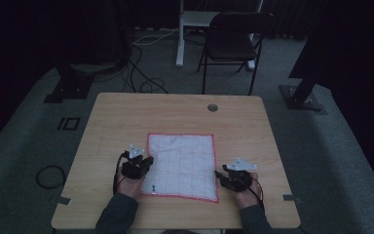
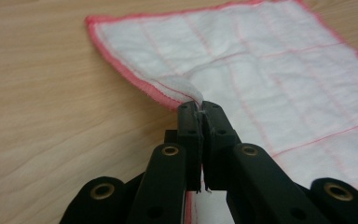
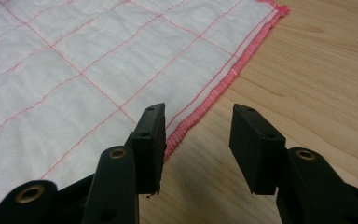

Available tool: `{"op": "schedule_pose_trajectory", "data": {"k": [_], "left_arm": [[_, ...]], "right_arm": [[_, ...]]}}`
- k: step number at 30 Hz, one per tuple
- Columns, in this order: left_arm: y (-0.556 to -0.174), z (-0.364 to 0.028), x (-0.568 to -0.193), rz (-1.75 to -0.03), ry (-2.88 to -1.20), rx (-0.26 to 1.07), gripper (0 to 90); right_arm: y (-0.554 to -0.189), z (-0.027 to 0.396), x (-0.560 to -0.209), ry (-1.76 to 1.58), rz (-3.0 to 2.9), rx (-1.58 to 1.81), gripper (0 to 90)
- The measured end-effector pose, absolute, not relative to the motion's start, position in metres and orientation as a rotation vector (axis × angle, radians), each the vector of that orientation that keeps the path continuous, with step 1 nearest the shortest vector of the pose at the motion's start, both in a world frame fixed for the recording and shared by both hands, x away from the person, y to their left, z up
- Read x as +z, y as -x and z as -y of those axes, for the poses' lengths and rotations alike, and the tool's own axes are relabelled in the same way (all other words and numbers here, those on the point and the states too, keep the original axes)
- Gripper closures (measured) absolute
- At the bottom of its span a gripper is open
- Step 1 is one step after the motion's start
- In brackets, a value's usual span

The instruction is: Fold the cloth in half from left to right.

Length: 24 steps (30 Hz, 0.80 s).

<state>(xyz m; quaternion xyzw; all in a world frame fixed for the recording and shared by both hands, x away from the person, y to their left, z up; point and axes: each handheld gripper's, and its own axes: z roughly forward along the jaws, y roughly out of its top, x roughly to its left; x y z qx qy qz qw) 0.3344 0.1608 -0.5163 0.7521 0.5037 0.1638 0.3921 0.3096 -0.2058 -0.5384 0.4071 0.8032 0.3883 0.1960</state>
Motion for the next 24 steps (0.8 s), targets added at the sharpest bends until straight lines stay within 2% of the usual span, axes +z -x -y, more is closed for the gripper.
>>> {"op": "schedule_pose_trajectory", "data": {"k": [24], "left_arm": [[-0.336, -0.109, -0.482, -1.063, -1.971, 0.394, 87.7]], "right_arm": [[-0.314, 0.207, -0.541, -1.152, -2.252, 1.083, 55.8]]}}
